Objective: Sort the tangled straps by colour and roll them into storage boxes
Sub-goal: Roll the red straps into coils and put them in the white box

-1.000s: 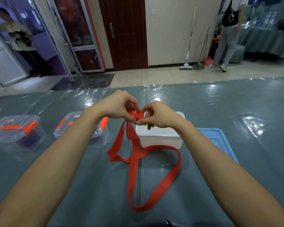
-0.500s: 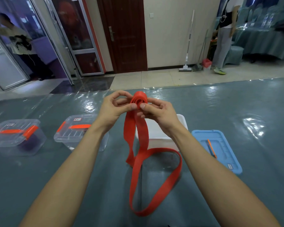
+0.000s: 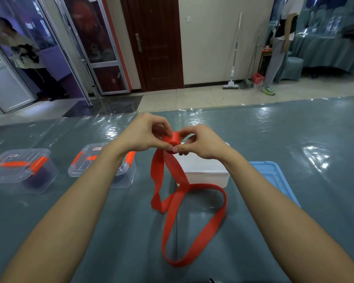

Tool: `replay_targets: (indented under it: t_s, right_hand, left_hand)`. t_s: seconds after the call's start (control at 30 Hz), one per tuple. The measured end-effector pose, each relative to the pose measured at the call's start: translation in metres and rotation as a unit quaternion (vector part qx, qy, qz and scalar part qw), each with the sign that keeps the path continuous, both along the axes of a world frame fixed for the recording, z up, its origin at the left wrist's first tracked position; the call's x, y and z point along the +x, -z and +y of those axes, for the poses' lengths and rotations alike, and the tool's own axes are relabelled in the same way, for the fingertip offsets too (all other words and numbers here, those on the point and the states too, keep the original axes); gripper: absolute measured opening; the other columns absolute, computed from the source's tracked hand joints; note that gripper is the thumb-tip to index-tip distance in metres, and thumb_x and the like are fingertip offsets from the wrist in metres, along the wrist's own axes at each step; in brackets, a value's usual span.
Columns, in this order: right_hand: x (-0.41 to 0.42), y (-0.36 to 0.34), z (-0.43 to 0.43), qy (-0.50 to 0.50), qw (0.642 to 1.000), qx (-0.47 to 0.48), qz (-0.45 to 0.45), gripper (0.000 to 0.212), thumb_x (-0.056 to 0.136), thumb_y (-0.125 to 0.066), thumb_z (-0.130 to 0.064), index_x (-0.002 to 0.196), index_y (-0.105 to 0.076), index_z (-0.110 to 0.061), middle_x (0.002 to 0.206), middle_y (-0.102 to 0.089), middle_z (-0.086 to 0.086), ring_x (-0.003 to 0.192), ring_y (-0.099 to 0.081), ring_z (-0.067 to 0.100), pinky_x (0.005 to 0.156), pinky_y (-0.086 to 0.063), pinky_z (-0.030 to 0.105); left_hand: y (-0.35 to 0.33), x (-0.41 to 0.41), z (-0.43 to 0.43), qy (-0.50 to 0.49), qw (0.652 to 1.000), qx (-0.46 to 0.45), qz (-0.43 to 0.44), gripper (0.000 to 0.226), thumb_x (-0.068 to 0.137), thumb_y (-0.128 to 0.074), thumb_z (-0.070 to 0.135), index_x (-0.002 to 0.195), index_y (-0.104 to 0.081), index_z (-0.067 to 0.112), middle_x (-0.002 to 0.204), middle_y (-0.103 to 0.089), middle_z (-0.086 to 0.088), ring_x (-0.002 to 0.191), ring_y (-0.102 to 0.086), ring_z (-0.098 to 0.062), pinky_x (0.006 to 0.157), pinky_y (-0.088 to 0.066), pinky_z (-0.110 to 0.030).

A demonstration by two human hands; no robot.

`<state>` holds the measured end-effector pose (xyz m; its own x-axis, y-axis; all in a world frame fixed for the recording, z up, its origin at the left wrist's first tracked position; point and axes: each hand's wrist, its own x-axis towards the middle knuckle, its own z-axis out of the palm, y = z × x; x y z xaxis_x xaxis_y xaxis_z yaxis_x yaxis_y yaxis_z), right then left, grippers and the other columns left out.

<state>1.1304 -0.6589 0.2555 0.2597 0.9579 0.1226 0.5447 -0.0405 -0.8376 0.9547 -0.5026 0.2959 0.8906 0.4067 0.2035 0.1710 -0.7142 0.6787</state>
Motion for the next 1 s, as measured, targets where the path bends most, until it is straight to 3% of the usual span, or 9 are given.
replay_targets:
  t_s: [0.1, 0.2, 0.33, 0.43, 0.57, 0.7, 0.77, 0.87, 1.0]
  right_hand:
    - [0.005, 0.001, 0.001, 0.013, 0.998, 0.048, 0.045, 0.039, 0.081, -0.095, -0.032, 0.115, -0.081, -0.020, 0.088, -0.083, 0.002, 0.091, -0.081, 0.018, 0.089, -0.061, 0.040]
    - [0.005, 0.006, 0.002, 0.018, 0.982, 0.116, 0.148, 0.038, 0.083, -0.094, -0.023, 0.118, -0.081, -0.017, 0.095, -0.083, 0.013, 0.098, -0.081, 0.031, 0.105, -0.059, 0.049]
    - [0.004, 0.013, 0.006, 0.004, 0.954, 0.165, 0.251, 0.043, 0.084, -0.092, -0.021, 0.124, -0.079, -0.012, 0.108, -0.082, 0.013, 0.103, -0.080, 0.032, 0.107, -0.058, 0.051]
    - [0.000, 0.014, 0.010, -0.010, 0.931, 0.195, 0.310, 0.039, 0.088, -0.088, -0.018, 0.125, -0.079, -0.007, 0.114, -0.080, 0.020, 0.109, -0.078, 0.036, 0.107, -0.059, 0.048]
    - [-0.008, 0.020, 0.013, -0.019, 0.893, 0.215, 0.394, 0.037, 0.093, -0.081, -0.010, 0.128, -0.075, 0.000, 0.123, -0.077, 0.024, 0.116, -0.075, 0.036, 0.104, -0.058, 0.040]
    - [-0.019, 0.034, 0.015, -0.026, 0.877, 0.207, 0.433, 0.041, 0.093, -0.080, -0.010, 0.130, -0.072, 0.004, 0.124, -0.076, 0.025, 0.115, -0.074, 0.034, 0.107, -0.057, 0.042]
    - [-0.021, 0.041, 0.014, -0.018, 0.885, 0.195, 0.422, 0.046, 0.090, -0.083, -0.013, 0.132, -0.072, 0.002, 0.121, -0.076, 0.025, 0.112, -0.075, 0.032, 0.109, -0.056, 0.043]
    - [-0.014, 0.040, 0.007, 0.020, 0.940, 0.136, 0.313, 0.047, 0.087, -0.088, -0.012, 0.132, -0.074, -0.007, 0.119, -0.079, 0.017, 0.097, -0.076, 0.022, 0.091, -0.060, 0.037]
    - [-0.001, 0.024, 0.000, 0.053, 0.989, 0.065, 0.122, 0.075, 0.077, -0.098, -0.025, 0.144, -0.066, -0.021, 0.128, -0.071, 0.001, 0.080, -0.074, 0.034, 0.077, -0.063, 0.042]
  left_hand:
    - [-0.004, -0.004, 0.004, 0.009, 0.999, -0.046, -0.020, 0.039, 0.069, -0.102, 0.009, 0.101, -0.078, 0.009, 0.099, -0.082, -0.008, 0.098, -0.081, -0.028, 0.099, -0.064, -0.048]
    - [0.002, -0.009, 0.004, 0.016, 0.986, -0.136, -0.090, 0.044, 0.071, -0.097, 0.001, 0.110, -0.077, 0.008, 0.107, -0.082, -0.010, 0.106, -0.080, -0.026, 0.103, -0.063, -0.042]
    - [0.016, -0.008, -0.002, -0.019, 0.960, -0.221, -0.172, 0.058, 0.072, -0.095, 0.009, 0.124, -0.068, 0.011, 0.115, -0.082, -0.012, 0.109, -0.080, -0.030, 0.096, -0.064, -0.036]
    - [0.023, -0.004, -0.003, -0.023, 0.952, -0.240, -0.191, 0.059, 0.076, -0.092, 0.012, 0.131, -0.071, 0.007, 0.118, -0.082, -0.013, 0.114, -0.079, -0.028, 0.100, -0.063, -0.036]
    - [0.028, -0.001, -0.007, -0.014, 0.954, -0.247, -0.169, 0.053, 0.070, -0.094, 0.016, 0.120, -0.079, 0.023, 0.114, -0.083, -0.007, 0.111, -0.080, -0.021, 0.096, -0.063, -0.030]
    - [0.033, -0.003, -0.005, -0.032, 0.954, -0.248, -0.167, 0.054, 0.065, -0.103, 0.021, 0.115, -0.083, 0.025, 0.112, -0.084, -0.008, 0.110, -0.080, -0.021, 0.091, -0.063, -0.026]
    - [0.036, -0.005, -0.003, -0.044, 0.959, -0.238, -0.145, 0.058, 0.062, -0.103, 0.028, 0.117, -0.084, 0.022, 0.111, -0.084, -0.008, 0.110, -0.080, -0.023, 0.090, -0.063, -0.026]
    - [0.035, -0.011, 0.004, -0.052, 0.971, -0.212, -0.092, 0.061, 0.059, -0.107, 0.028, 0.116, -0.085, 0.023, 0.108, -0.085, -0.006, 0.108, -0.081, -0.022, 0.096, -0.064, -0.033]
    - [0.019, -0.013, 0.008, -0.046, 0.997, -0.050, 0.024, 0.047, 0.061, -0.107, 0.024, 0.103, -0.086, 0.032, 0.093, -0.085, 0.008, 0.092, -0.082, -0.008, 0.091, -0.066, -0.031]
